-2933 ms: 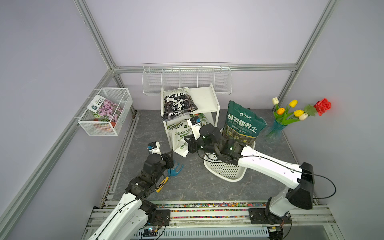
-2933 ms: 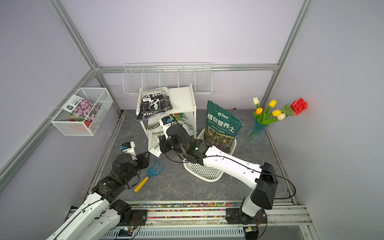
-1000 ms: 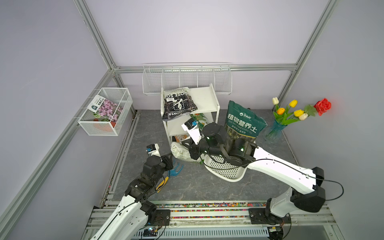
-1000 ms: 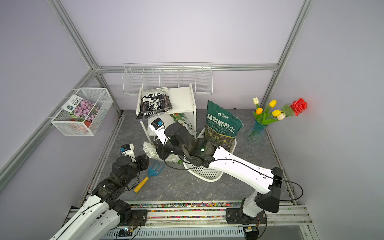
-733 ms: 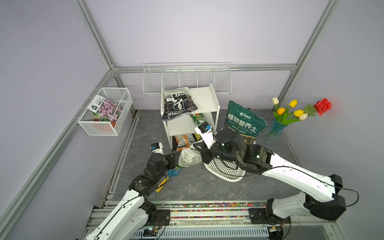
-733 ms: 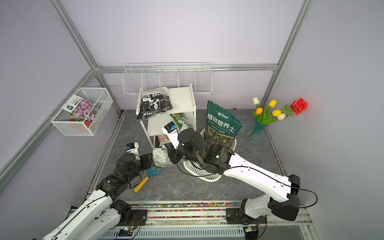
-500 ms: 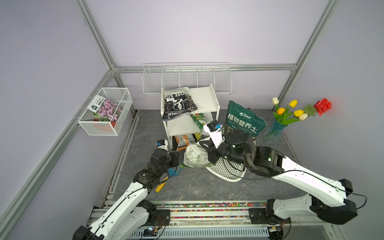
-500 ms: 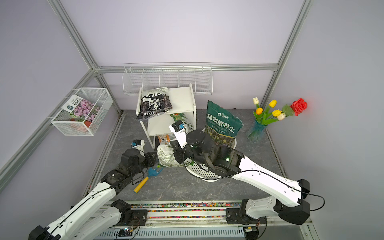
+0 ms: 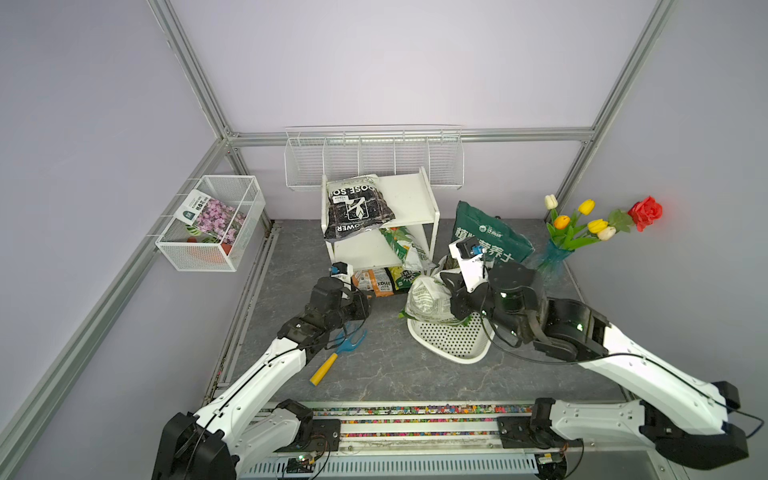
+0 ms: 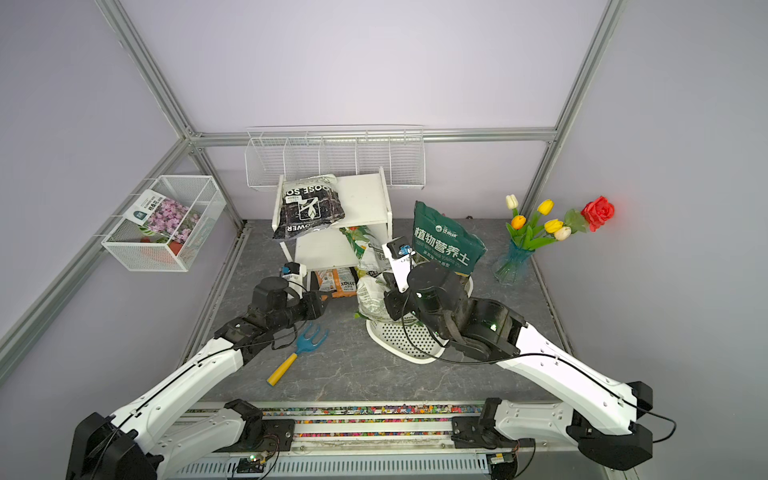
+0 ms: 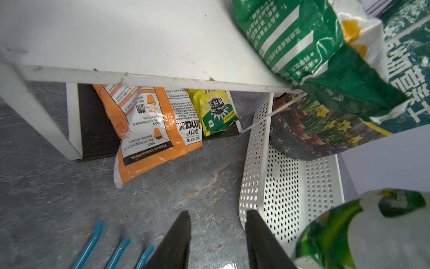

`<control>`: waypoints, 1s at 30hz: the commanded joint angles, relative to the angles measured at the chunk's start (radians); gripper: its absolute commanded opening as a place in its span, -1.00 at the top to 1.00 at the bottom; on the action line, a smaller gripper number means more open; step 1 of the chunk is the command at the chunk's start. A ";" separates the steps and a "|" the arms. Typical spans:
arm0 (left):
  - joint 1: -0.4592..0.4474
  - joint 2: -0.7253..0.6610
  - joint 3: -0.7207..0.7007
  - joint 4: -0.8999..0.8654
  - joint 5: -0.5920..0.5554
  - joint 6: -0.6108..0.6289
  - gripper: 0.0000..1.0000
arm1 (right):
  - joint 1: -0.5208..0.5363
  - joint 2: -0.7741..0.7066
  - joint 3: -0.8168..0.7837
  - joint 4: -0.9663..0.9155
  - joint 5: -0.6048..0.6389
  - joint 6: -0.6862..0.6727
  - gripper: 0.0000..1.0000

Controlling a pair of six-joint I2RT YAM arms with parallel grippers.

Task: Take down the fertilizer bag from the shelf
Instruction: Place the fertilizer bag in the storage box.

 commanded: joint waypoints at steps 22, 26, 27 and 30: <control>-0.134 0.168 0.104 0.020 0.026 0.007 0.11 | -0.402 -0.011 -0.224 0.405 -0.011 0.185 1.00; -0.153 0.219 0.143 0.008 0.037 0.025 0.11 | -0.438 0.039 -0.215 0.440 0.004 0.192 1.00; -0.158 0.232 0.148 0.005 0.038 0.026 0.11 | -0.448 0.051 -0.212 0.444 0.014 0.192 1.00; -0.165 0.246 0.150 0.015 0.042 0.020 0.11 | -0.480 0.085 -0.216 0.468 0.009 0.194 1.00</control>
